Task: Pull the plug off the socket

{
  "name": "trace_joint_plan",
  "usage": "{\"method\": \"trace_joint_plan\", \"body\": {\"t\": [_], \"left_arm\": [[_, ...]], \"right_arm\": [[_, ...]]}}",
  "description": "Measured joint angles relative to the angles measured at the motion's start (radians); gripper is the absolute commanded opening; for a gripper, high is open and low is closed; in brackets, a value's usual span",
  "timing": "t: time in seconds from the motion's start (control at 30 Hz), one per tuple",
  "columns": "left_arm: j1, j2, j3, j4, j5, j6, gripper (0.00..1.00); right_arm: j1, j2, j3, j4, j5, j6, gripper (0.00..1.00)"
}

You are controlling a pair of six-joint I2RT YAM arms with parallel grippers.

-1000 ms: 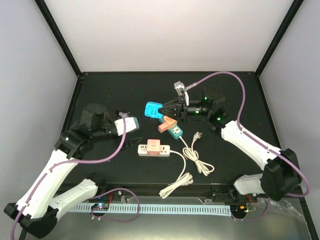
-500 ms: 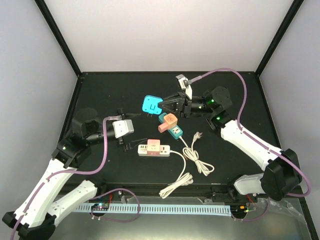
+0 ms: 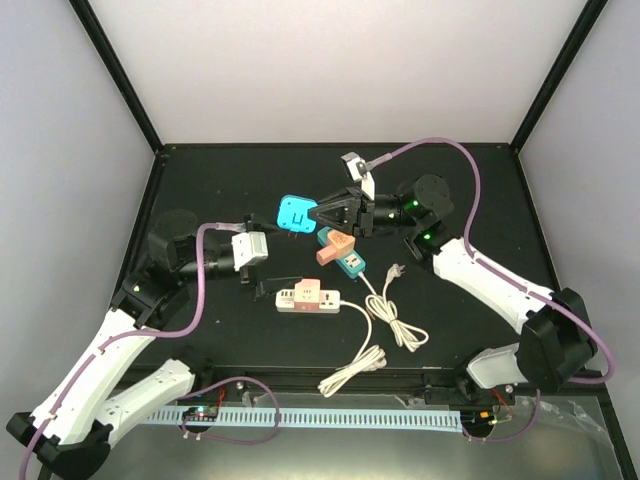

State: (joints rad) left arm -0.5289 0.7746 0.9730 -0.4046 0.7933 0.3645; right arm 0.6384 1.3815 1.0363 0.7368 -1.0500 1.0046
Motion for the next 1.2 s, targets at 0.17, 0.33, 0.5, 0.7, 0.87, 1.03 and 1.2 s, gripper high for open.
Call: {"method": "trace_joint_plan", "body": {"t": [0.17,0.33,0.5,0.7,0.87,1.03,1.2], "left_arm": [[-0.003,0.0,0.0,0.003,0.034,-0.029,0.88],[-0.006,-0.003,0.0,0.01,0.078,-0.04,0.85],[-0.01,-0.015,0.0,0.013,0.09,-0.053,0.85],[-0.01,-0.022,0.0,0.06,0.084,-0.122,0.88],[-0.008,-0.022,0.0,0.085,0.047,-0.171,0.89],[-0.007,-0.022,-0.001,0.093,0.013,-0.204,0.88],[-0.007,-0.022,-0.002,0.099,-0.033,-0.221,0.88]], "right_arm": [[0.015,0.017,0.024,0.001,0.001,-0.008,0.01],[0.019,0.027,0.035,-0.011,0.005,-0.029,0.01],[0.019,0.036,0.035,-0.037,0.011,-0.051,0.01],[0.024,0.038,0.035,-0.05,0.016,-0.079,0.01],[0.034,0.038,0.035,-0.065,0.019,-0.098,0.01],[0.036,0.038,0.034,-0.074,0.024,-0.113,0.01],[0.037,0.038,0.032,-0.088,0.041,-0.137,0.01]]}}
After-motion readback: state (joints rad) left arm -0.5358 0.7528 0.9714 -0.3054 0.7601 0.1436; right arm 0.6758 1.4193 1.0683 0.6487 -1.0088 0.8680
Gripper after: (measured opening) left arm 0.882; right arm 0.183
